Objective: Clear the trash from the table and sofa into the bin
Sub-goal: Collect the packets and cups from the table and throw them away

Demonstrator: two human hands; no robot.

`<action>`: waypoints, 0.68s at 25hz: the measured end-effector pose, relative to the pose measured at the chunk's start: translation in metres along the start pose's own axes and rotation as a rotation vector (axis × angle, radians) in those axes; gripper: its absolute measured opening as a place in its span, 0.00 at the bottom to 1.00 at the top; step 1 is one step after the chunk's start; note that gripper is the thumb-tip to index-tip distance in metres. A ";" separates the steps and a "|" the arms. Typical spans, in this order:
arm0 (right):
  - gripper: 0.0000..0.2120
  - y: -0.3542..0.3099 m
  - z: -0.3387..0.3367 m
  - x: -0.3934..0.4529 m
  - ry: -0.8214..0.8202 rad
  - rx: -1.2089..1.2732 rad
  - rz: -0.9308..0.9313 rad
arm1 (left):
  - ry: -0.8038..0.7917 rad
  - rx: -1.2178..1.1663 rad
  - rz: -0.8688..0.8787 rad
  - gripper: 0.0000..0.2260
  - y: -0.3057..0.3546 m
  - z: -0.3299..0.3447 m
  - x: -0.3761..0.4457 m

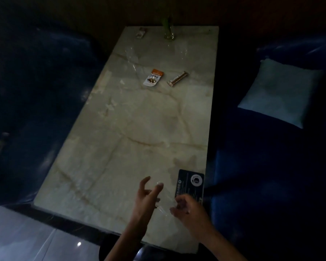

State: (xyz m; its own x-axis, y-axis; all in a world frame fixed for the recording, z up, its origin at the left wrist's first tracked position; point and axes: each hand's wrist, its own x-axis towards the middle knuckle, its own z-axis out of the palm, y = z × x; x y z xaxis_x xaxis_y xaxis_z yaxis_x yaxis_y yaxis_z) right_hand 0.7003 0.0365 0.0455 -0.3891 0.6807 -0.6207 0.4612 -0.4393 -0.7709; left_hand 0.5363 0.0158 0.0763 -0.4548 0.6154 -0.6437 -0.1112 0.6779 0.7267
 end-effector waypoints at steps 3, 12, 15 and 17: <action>0.13 -0.005 0.005 -0.005 0.049 -0.038 -0.038 | 0.035 -0.169 -0.064 0.30 0.001 0.010 -0.002; 0.13 -0.022 -0.014 0.014 -0.078 0.003 0.018 | 0.043 -0.059 -0.018 0.29 -0.010 0.005 -0.004; 0.24 -0.039 -0.014 0.022 -0.101 -0.011 -0.022 | 0.027 0.054 0.051 0.29 -0.018 -0.002 -0.007; 0.33 -0.048 -0.001 0.024 -0.134 -0.093 -0.054 | 0.042 0.119 0.101 0.30 -0.026 -0.009 -0.011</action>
State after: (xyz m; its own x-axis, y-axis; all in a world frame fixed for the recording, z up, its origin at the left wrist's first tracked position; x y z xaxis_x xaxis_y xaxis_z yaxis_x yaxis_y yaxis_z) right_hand 0.6696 0.0743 0.0678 -0.5155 0.6145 -0.5972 0.5058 -0.3443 -0.7909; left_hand 0.5361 -0.0118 0.0667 -0.4950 0.6670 -0.5569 0.0414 0.6583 0.7517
